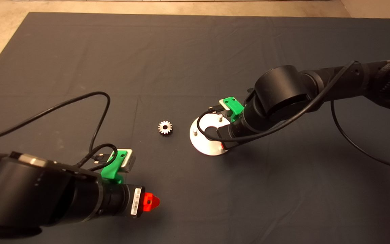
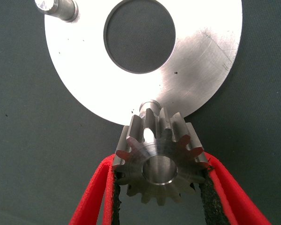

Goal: Install three planetary gears onto the carrier pins

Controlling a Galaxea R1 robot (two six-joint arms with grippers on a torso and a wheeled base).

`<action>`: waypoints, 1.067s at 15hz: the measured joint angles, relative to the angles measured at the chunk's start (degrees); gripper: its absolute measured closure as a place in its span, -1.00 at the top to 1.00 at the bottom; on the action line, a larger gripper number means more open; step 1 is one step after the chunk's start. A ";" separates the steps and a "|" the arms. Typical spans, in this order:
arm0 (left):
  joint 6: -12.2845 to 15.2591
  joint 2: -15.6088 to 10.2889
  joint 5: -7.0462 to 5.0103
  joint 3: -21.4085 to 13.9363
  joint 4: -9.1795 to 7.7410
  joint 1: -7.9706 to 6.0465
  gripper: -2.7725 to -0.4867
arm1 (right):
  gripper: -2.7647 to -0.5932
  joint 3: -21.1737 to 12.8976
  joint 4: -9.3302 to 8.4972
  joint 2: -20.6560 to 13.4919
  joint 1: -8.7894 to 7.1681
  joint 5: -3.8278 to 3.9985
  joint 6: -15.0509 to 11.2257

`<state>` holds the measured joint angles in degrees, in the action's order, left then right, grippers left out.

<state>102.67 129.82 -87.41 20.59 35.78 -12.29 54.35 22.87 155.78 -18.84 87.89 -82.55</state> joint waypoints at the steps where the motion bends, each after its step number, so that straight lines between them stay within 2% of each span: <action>1: 0.02 0.00 0.00 0.00 0.00 0.00 0.99 | -0.70 0.09 0.00 0.15 0.13 0.09 0.01; 6: 0.00 0.00 0.00 0.00 0.00 0.00 0.99 | -0.70 0.67 0.00 1.24 0.32 -0.02 0.21; 10: 0.00 0.00 0.00 0.00 -0.01 0.00 0.99 | -0.70 1.28 -0.01 1.52 1.26 0.02 0.22; 16: 0.00 -0.11 0.00 0.00 -0.01 0.00 0.99 | -0.70 2.27 -0.02 1.60 1.57 0.00 1.34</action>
<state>102.67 129.71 -87.41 20.59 35.77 -12.29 56.61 22.85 157.38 -17.27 87.89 -81.21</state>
